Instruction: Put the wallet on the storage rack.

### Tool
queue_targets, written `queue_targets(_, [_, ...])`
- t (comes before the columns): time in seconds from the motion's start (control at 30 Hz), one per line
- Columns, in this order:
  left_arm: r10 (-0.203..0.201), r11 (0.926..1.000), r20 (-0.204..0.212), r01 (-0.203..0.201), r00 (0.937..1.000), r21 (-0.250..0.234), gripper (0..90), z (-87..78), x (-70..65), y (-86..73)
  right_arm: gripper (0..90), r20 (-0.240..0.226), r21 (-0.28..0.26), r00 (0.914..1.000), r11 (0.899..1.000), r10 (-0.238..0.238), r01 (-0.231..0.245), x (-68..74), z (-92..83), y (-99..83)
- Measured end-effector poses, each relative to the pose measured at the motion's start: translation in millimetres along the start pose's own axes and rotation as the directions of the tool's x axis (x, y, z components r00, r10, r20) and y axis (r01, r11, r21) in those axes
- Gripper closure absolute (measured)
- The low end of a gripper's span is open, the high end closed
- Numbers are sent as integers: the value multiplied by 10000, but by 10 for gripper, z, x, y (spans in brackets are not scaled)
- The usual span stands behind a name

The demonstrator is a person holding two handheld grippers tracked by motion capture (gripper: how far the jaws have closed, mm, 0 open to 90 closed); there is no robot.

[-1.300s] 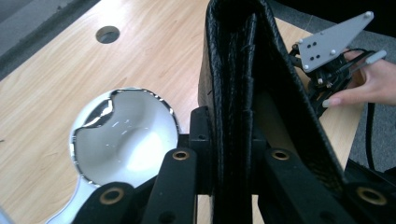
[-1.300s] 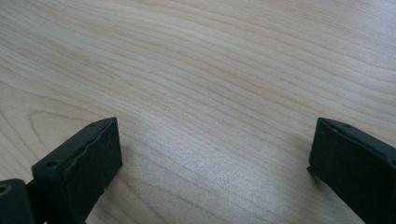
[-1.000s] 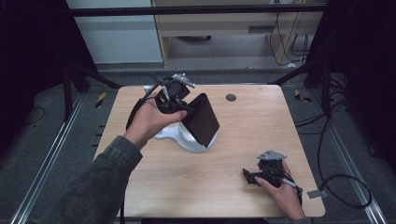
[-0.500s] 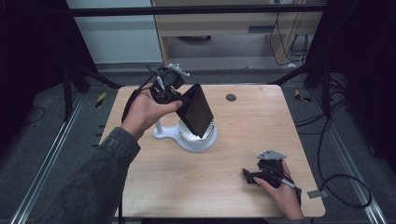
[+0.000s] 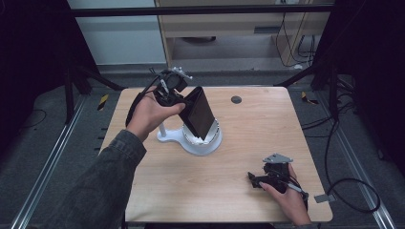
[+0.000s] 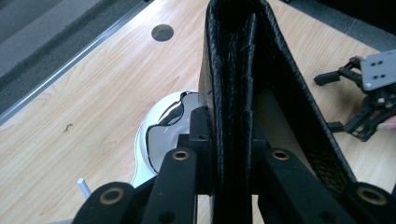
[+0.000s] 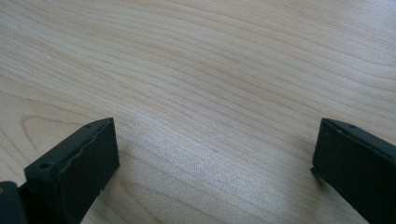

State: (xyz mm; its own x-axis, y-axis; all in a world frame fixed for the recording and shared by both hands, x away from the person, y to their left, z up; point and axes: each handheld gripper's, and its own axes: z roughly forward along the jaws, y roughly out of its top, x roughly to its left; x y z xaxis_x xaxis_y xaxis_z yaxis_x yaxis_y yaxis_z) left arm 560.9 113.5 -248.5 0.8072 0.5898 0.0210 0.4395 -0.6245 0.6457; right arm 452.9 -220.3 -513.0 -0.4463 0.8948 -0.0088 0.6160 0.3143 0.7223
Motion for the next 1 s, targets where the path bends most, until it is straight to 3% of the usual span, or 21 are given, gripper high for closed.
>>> queue_targets(0.4, [-101, 9996, -145, 105, 9998, 279, 799, 226, 81, -78, 6, 26, -5, 10000, 10000, 43, -43, 4, -1, -2])
queue_targets(0.53, [-268, 9993, -19, 269, 9996, 262, 799, 334, 94, -94, 6, 21, -18, 10000, 10000, 43, -43, 8, -4, -3])
queue_targets(1.0, [-162, 9961, 141, 150, 9998, 866, 796, 631, 69, -59, 6, 23, -20, 10000, 10000, 38, -38, 11, -4, -5])
